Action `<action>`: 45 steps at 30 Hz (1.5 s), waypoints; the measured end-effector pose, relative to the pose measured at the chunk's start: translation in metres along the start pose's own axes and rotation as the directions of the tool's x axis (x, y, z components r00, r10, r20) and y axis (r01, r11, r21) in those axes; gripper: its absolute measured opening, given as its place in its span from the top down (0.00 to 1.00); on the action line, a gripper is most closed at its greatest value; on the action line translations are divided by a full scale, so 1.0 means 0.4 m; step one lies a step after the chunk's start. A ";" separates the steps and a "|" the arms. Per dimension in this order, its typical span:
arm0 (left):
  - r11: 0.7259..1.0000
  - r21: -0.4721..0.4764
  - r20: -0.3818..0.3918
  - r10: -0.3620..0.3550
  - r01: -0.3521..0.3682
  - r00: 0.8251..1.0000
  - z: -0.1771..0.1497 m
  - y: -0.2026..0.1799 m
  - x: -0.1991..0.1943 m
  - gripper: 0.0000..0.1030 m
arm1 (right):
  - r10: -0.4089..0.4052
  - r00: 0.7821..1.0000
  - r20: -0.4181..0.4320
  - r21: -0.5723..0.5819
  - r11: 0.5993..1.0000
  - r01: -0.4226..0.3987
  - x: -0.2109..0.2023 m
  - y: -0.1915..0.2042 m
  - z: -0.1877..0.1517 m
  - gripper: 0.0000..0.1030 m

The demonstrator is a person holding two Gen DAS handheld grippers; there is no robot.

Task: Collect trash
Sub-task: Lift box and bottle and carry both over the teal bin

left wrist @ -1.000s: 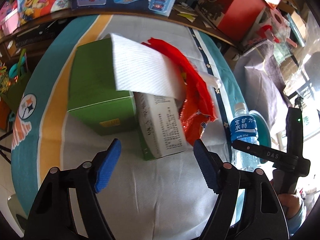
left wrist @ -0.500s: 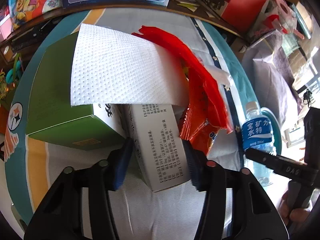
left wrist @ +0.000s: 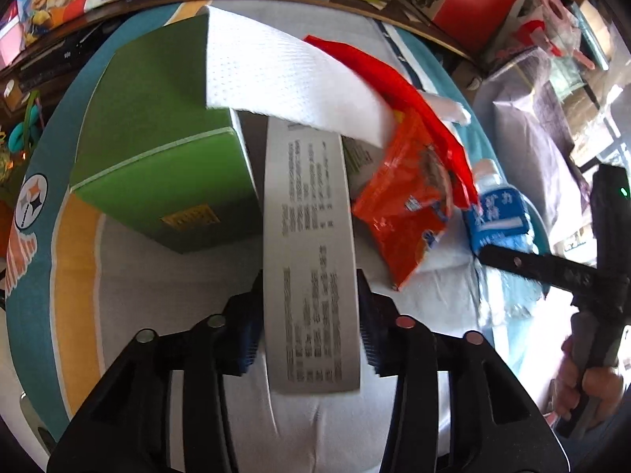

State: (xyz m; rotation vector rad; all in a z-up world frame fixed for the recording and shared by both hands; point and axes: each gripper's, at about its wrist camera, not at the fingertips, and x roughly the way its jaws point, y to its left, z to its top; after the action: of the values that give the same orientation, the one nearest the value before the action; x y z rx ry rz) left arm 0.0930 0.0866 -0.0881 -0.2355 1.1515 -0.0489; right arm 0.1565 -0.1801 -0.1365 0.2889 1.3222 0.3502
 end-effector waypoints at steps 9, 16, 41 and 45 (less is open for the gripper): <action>0.999 0.054 0.044 0.001 -0.003 0.999 -0.004 -0.023 -0.018 0.69 | 0.039 0.999 0.022 -0.012 0.999 -0.039 -0.066 -0.005 -0.066 0.39; 0.995 0.098 0.051 -0.033 0.028 0.998 -0.092 -0.022 -0.101 0.69 | 0.099 0.995 0.031 -0.004 0.995 -0.099 -0.104 -0.004 -0.121 0.39; 0.916 0.362 0.091 -0.217 0.171 0.972 -0.044 -0.354 -0.206 0.69 | 0.082 0.926 0.368 0.161 0.975 -0.151 -0.418 -0.241 -0.168 0.39; 0.882 0.431 0.042 -0.233 0.193 0.972 -0.015 -0.484 -0.151 0.69 | 0.039 0.912 0.408 0.252 0.956 -0.153 -0.446 -0.359 -0.164 0.39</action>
State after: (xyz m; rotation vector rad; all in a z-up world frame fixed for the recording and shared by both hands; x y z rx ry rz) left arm 0.0789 -0.0933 0.0045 0.0260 0.9905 -0.4768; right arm 0.0677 -0.3835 -0.0500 0.6329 0.9502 0.1719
